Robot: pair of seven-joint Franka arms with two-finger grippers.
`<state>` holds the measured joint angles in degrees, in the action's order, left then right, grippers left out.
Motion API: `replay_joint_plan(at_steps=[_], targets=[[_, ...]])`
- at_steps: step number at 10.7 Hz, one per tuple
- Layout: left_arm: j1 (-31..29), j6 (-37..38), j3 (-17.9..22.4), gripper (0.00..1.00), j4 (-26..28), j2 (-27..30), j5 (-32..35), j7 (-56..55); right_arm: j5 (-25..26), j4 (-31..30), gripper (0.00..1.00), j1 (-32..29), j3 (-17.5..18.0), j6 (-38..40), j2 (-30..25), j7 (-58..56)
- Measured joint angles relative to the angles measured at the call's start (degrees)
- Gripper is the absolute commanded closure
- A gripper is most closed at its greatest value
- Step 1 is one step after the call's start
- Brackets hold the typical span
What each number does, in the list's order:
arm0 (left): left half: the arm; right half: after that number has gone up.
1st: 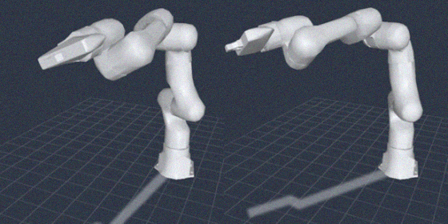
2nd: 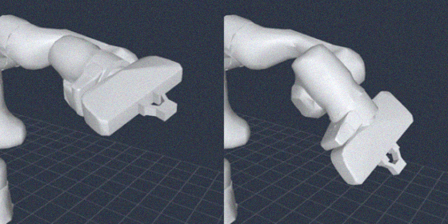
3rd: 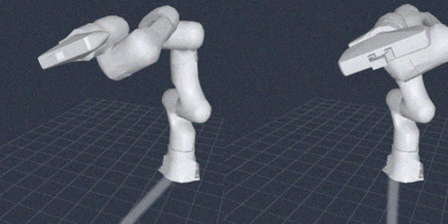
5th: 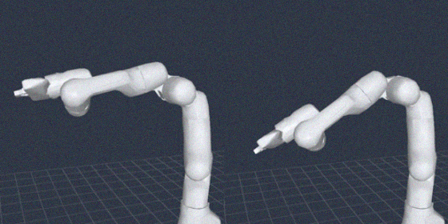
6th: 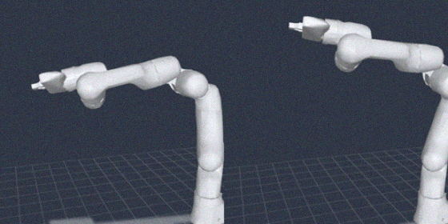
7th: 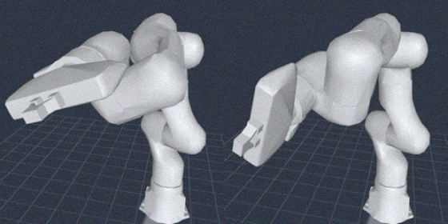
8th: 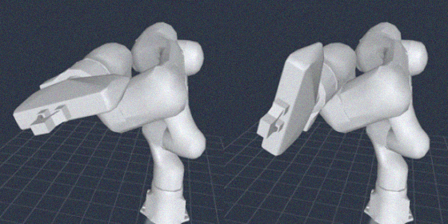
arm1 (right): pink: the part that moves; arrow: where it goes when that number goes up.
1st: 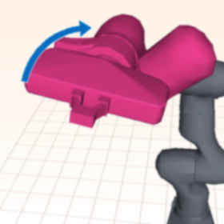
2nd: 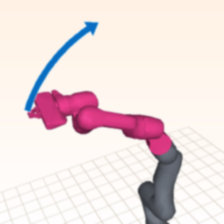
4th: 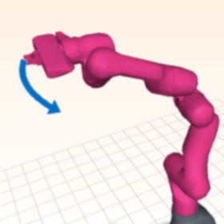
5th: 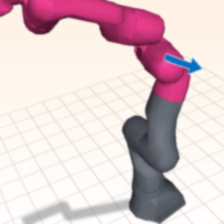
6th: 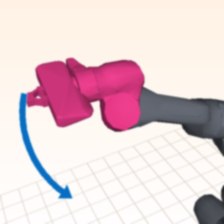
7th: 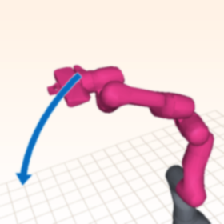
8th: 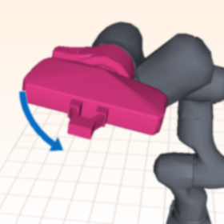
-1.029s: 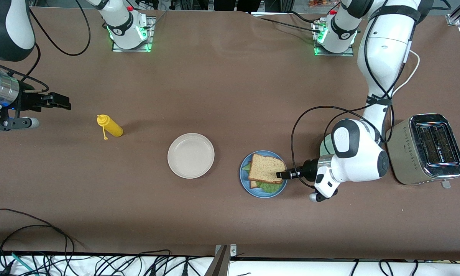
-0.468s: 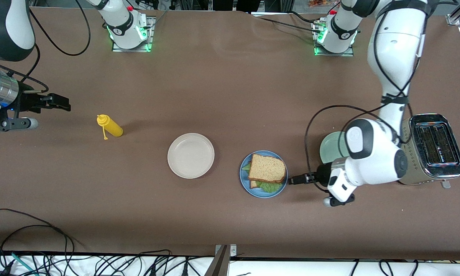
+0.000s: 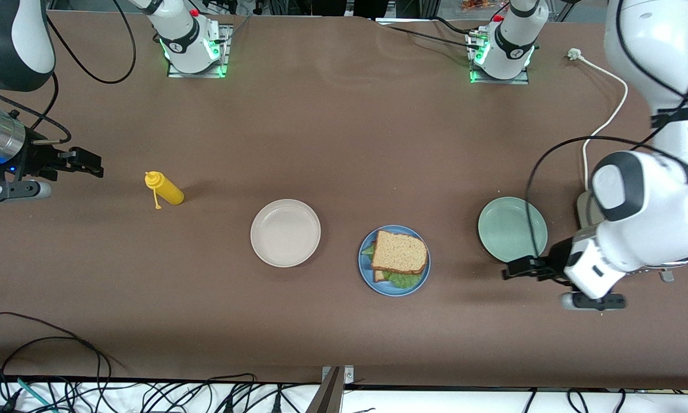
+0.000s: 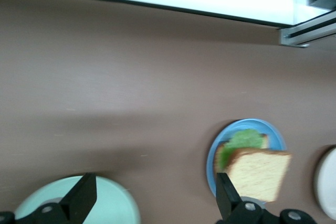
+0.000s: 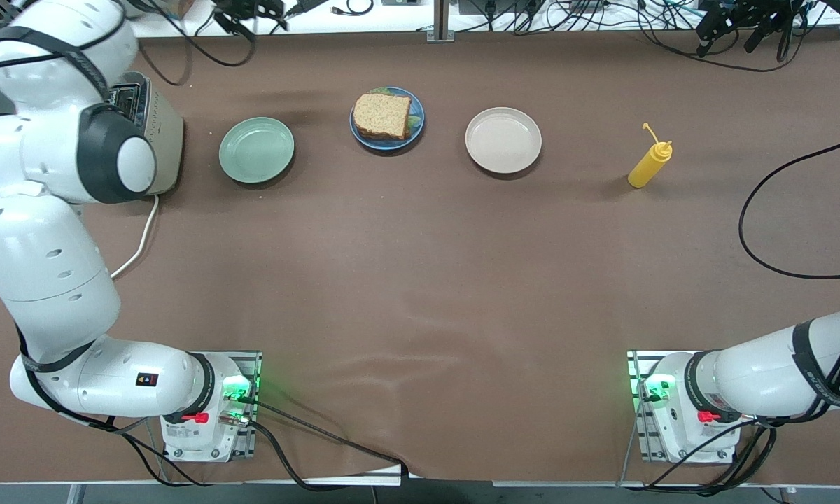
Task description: Make sandwich in blue plate with both arms
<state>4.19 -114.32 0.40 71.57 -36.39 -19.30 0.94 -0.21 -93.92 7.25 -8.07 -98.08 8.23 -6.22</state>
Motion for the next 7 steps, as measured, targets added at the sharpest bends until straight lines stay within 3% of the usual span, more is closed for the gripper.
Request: replay_joint_plan(at_steps=[2,7], targets=[[-0.84,4.83,-0.12,0.0,-0.32,3.7,6.71,0.4,0.0,0.16,0.0,-0.01,0.0,-0.21,0.06,0.17],[-1.21,21.08,0.04,0.0,-0.6,14.56,12.76,0.25,0.0,0.89,0.0,-0.01,0.0,-0.22,0.59,1.22]])
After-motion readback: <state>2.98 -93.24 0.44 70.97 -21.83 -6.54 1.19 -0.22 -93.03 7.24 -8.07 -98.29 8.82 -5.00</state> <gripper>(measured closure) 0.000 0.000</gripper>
